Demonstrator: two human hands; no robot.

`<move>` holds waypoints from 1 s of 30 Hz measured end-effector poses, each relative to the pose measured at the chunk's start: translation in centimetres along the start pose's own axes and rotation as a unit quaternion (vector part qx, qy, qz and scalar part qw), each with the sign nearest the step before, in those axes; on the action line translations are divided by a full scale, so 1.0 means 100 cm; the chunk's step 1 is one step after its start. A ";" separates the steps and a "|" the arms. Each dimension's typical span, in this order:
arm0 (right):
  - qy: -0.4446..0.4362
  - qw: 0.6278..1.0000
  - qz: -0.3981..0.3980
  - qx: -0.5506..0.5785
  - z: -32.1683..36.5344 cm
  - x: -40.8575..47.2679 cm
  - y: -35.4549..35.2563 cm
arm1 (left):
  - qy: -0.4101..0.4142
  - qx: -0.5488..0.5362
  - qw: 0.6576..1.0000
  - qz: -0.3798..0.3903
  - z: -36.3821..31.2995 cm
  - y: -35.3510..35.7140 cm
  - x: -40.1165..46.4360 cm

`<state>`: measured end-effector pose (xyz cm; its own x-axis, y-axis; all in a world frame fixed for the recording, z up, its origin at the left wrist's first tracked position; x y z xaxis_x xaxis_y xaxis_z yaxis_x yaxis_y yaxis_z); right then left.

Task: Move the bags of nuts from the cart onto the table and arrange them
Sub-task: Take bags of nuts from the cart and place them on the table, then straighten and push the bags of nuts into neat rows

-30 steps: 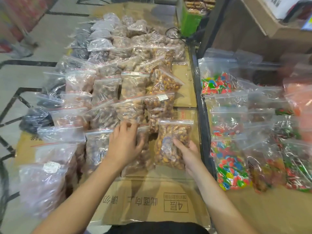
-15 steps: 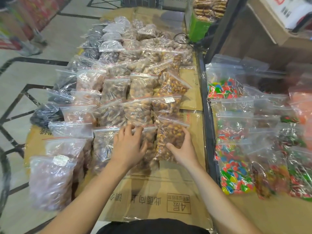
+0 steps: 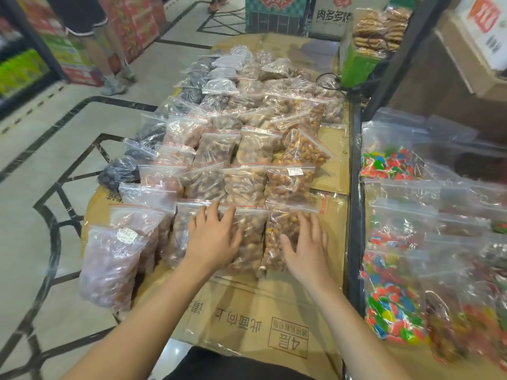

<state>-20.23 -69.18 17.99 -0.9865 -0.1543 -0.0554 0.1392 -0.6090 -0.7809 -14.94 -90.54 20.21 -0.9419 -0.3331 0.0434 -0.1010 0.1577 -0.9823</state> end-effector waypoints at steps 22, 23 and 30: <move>-0.095 0.987 -0.024 -0.127 0.150 0.088 0.035 | 0.073 0.007 0.995 -0.062 0.084 -0.073 0.150; -0.092 0.987 -0.027 -0.128 0.158 0.095 0.040 | 0.077 0.007 0.995 -0.064 0.089 -0.073 0.159; -0.103 0.986 -0.037 -0.125 0.200 0.145 0.072 | 0.095 0.001 0.995 -0.031 0.111 -0.063 0.219</move>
<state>-31.82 -91.33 24.04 -0.9511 -0.2866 0.1148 0.0165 -0.4184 -0.9081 -31.37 -109.16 25.29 -0.9776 -0.1598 0.1369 -0.1598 0.1405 -0.9771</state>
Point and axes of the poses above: each hand's wrist, its own x-axis towards the middle knuckle, its own y-axis out of the palm, z = x × y, the point moved 3 cm from there along x, towards the middle knuckle, and after that the axes turned 9 degrees about -z, right-handed, at the moved point
